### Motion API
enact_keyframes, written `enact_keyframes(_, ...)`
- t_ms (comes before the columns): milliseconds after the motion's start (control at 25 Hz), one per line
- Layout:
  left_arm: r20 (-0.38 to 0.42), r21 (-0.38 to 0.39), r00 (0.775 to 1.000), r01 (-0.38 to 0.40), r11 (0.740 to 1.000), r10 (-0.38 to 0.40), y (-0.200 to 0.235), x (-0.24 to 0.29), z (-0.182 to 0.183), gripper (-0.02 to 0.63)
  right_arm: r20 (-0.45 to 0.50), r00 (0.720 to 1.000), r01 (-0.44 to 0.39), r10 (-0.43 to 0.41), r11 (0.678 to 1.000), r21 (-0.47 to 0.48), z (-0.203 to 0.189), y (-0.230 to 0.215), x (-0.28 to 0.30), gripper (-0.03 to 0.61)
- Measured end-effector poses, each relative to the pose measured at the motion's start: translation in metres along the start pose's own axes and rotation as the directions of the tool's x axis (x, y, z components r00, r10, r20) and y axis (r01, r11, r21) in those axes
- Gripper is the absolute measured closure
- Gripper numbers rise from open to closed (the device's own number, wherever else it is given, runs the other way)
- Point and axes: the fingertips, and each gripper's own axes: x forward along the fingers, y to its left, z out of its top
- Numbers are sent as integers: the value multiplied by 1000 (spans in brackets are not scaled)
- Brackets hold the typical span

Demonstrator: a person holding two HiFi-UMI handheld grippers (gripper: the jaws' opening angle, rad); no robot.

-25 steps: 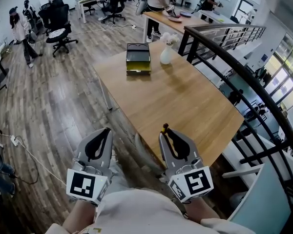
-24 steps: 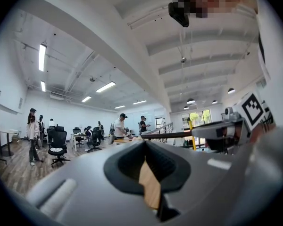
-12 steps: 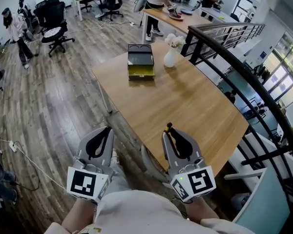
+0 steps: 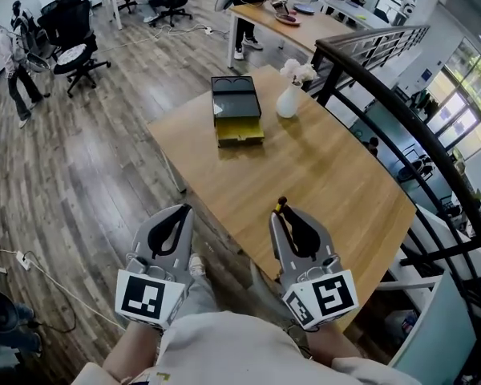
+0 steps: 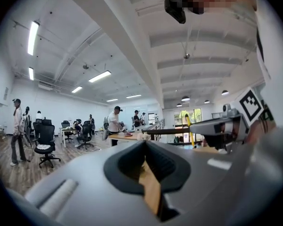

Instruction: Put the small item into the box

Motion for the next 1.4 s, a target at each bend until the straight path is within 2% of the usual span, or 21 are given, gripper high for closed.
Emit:
enact_keyframes(200, -27, -39, 998, 55, 998, -56, 61, 47, 4, 614, -34, 998, 52, -52, 999, -8, 14, -5, 73, 512)
enact_keyframes(360, -18, -38, 996, 92, 995, -93, 106, 80, 4, 612, -31, 995, 92, -92, 996, -18, 25, -7, 124, 512)
enact_keyframes(640, 0, -35, 986, 167, 985, -167, 156, 121, 4, 614, -35, 989, 144, -145, 989, -30, 34, -10, 188, 512)
enact_keyframes(920, -5, -57, 984, 175, 983, -175, 174, 133, 2, 614, -60, 981, 180, -182, 983, -42, 27, -21, 213, 512)
enact_keyframes(1400, -65, -33, 986, 153, 988, -155, 171, 162, -9, 612, -116, 980, 162, -162, 987, -7, 10, -57, 228, 512)
